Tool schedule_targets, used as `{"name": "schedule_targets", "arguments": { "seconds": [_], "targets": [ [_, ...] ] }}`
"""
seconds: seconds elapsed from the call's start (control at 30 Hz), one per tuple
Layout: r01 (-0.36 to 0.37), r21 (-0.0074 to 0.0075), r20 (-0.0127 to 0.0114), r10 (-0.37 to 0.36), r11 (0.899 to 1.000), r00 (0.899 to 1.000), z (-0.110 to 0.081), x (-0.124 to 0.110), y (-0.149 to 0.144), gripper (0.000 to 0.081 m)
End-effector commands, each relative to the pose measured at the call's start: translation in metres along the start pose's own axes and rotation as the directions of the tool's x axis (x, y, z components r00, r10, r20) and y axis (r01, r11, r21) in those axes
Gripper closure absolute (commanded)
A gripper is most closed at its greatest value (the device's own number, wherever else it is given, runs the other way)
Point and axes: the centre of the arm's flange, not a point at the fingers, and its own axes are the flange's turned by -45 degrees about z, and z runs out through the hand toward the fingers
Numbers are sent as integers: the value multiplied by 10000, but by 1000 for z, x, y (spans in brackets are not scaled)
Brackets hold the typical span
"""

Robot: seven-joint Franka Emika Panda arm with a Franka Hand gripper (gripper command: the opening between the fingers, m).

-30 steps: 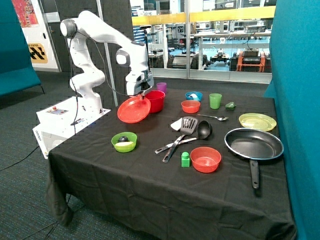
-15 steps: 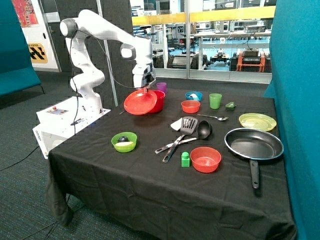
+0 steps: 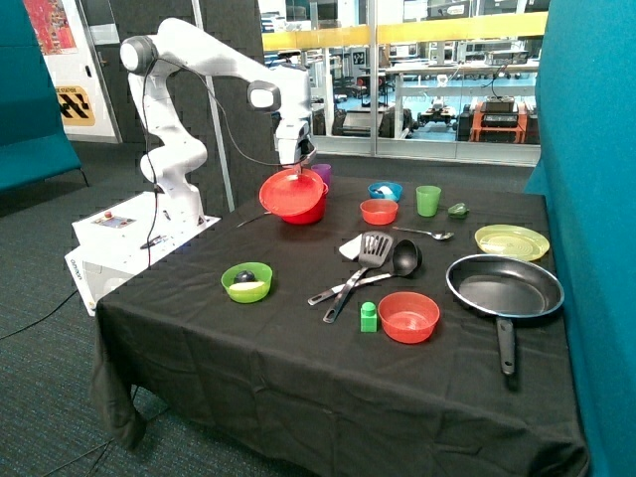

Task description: Hide the teddy bear in the red bowl

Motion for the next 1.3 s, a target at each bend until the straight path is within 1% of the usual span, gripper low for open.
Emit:
{"name": "schedule_targets", "arguments": {
  "seconds": [0.0, 0.23, 0.43, 0.53, 1.03, 1.1, 1.2, 1.27],
  "targets": [
    [643, 14, 12, -643, 9979, 9979, -5, 6, -33, 808],
    [986, 14, 11, -986, 9951, 9951, -4, 8, -51, 808],
    [1373, 14, 11, -1373, 9905, 9905, -1, -3, -77, 808],
    [1644, 15, 10, -1644, 9864, 9864, 1, -7, -87, 808],
    [2096, 15, 10, -2096, 9778, 9778, 5, -18, -118, 808],
    [2233, 15, 9, -2233, 9748, 9748, 6, -20, -123, 808],
    [2264, 15, 9, -2264, 9740, 9740, 7, -21, -129, 808],
    [2381, 15, 9, -2381, 9712, 9712, 7, -22, -133, 808]
  ]
}}
